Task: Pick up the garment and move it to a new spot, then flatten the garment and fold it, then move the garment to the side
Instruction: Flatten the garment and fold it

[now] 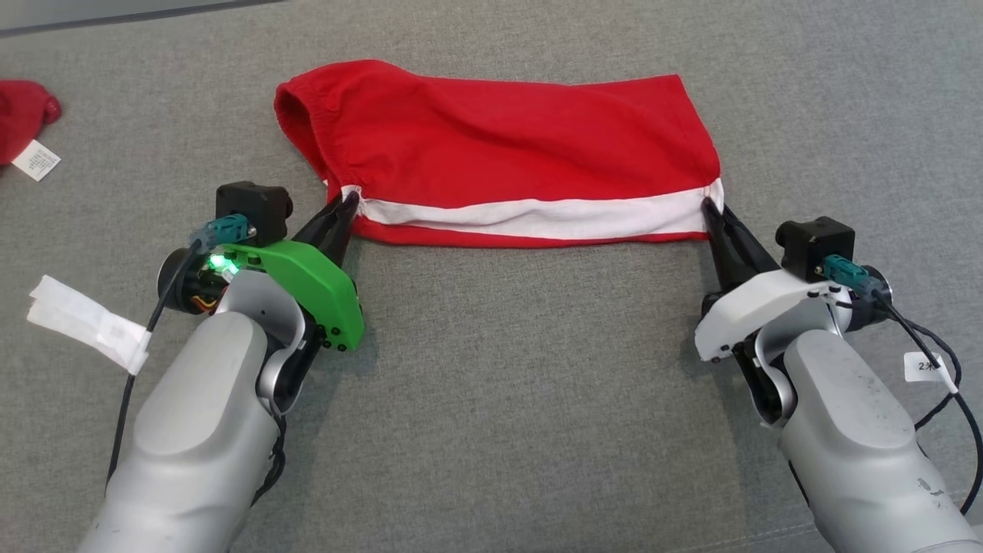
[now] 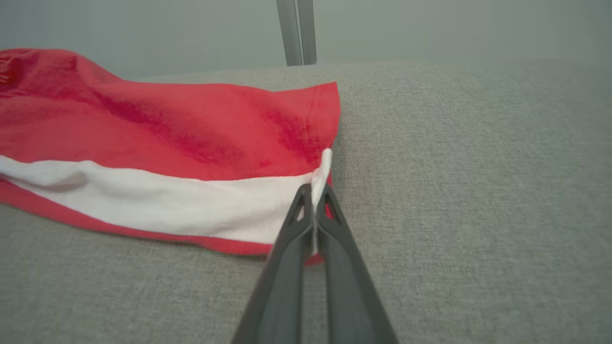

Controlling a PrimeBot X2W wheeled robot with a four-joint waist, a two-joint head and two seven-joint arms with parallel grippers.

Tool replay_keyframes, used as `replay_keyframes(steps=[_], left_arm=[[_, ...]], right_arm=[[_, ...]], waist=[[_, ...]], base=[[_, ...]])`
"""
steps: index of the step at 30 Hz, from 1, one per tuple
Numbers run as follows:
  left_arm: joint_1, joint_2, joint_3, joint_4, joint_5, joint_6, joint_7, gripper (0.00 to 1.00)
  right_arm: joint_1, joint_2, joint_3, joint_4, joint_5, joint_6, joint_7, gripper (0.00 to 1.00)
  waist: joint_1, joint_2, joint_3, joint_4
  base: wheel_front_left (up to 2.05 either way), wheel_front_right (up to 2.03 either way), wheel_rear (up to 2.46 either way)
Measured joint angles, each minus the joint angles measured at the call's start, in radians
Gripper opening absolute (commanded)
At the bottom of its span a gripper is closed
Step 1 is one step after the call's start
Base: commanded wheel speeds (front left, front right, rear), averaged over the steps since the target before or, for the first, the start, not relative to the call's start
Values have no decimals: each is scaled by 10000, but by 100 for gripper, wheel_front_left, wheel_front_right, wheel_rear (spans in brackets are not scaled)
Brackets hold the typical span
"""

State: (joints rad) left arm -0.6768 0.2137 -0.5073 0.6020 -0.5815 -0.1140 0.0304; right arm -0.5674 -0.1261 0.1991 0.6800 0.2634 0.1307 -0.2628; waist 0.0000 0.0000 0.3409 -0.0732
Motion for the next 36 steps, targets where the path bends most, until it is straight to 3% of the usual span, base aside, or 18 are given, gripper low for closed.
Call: replay_keyframes(steps=[7, 10, 17, 22, 30, 36], left_arm=[[629, -90, 535, -454, -690, -17, -1149, 0], [1095, -182, 767, -949, -1200, -81, -1588, 0], [2557, -295, 1279, -3099, -2512, -102, -2255, 0], [3493, -75, 1540, -4984, -3053, -69, -2222, 0], [3949, 529, 2029, -8205, -3444, 757, -1348, 0], [3604, 1001, 2372, -9785, -3672, 1480, -347, 0]], right_arm=[[255, -104, -31, -867, 610, 0, 0, 0], [545, -155, 23, -1421, 1429, 0, 0, 0], [1442, -980, 334, -3361, 2589, 0, 132, 0], [2301, -1375, 88, -5365, 3442, 0, 702, 0], [3317, -1697, -974, -8590, 3528, 0, 2073, 0], [3403, -1582, -1710, -10519, 3298, 0, 3118, 0]], waist=[[0, 0, -431, 16], [0, 0, -711, 40], [0, 0, -1640, 135], [0, 0, -2428, 187], [-1, 0, -3539, 174], [-1, 0, -3800, 95]], base=[[0, 0, 0], [0, 0, 0], [0, 0, 0], [0, 0, 0], [0, 0, 0], [0, 0, 0]])
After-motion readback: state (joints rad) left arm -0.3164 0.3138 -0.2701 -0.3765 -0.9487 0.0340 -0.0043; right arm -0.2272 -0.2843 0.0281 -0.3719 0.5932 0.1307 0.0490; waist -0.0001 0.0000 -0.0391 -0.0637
